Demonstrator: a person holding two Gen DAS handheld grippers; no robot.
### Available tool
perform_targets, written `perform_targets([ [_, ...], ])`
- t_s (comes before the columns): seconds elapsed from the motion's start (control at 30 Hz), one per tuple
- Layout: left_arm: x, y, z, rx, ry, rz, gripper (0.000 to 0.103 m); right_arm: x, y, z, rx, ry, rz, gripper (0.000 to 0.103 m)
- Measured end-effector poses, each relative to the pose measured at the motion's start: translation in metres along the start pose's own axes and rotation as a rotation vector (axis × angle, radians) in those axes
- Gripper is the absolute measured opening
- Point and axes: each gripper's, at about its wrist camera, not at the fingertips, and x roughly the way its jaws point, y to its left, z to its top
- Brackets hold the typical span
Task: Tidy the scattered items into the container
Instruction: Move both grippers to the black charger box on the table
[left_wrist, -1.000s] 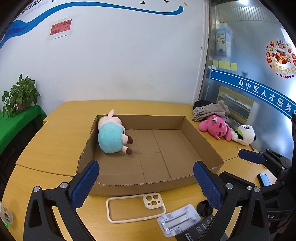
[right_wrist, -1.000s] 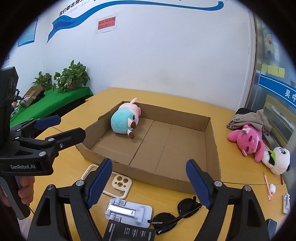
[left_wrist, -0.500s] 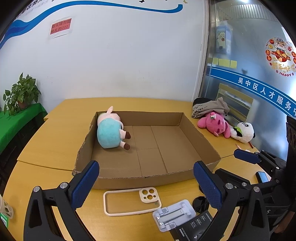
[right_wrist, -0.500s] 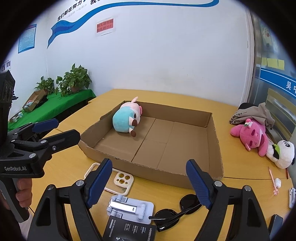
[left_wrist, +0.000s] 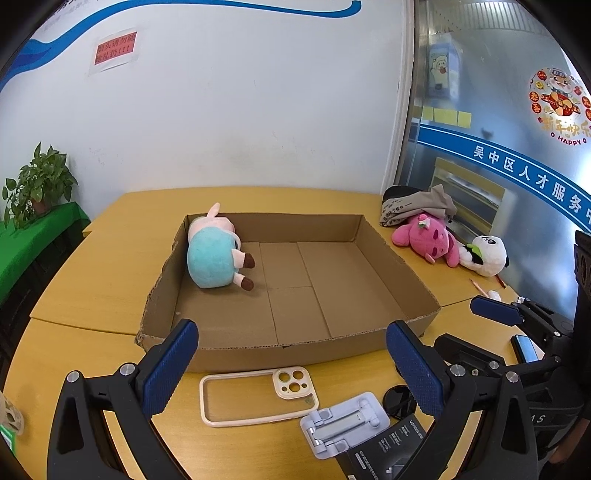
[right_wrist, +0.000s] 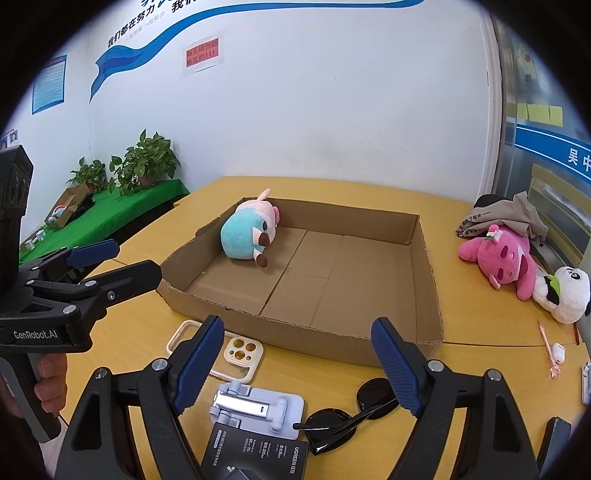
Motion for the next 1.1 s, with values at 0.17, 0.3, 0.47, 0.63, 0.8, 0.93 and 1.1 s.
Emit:
perform_targets([
  [0.17,0.009,0.009,-0.014,-0.02,0.05,-0.021,0.103,0.006,-0.016,-0.015,0.023,0.039,0.037,0.082],
  [0.3,0.021,0.019,-0.035,-0.049,0.124,-0.064,0.103,0.011,-0.036,-0.048,0.076,0.123,0.123,0.082],
  [0.47,0.042,0.021,-0.07,-0.084,0.253,-0.182,0.103,0.015,-0.048,-0.102,0.148,0.271,0.315,0.082],
  [0.63,0.063,0.004,-0.093,-0.082,0.346,-0.351,0.102,0.015,-0.022,-0.141,0.04,0.37,0.382,0.082],
  [0.8,0.086,-0.017,-0.104,-0.032,0.387,-0.476,0.101,0.02,0.013,-0.157,-0.125,0.381,0.351,0.083],
  [0.93,0.096,-0.03,-0.111,0.032,0.389,-0.543,0.095,0.03,0.024,-0.159,-0.161,0.383,0.319,0.084],
  [1.1,0.105,-0.031,-0.119,-0.007,0.439,-0.605,0.075,0.033,0.032,-0.164,-0.212,0.373,0.302,0.085],
])
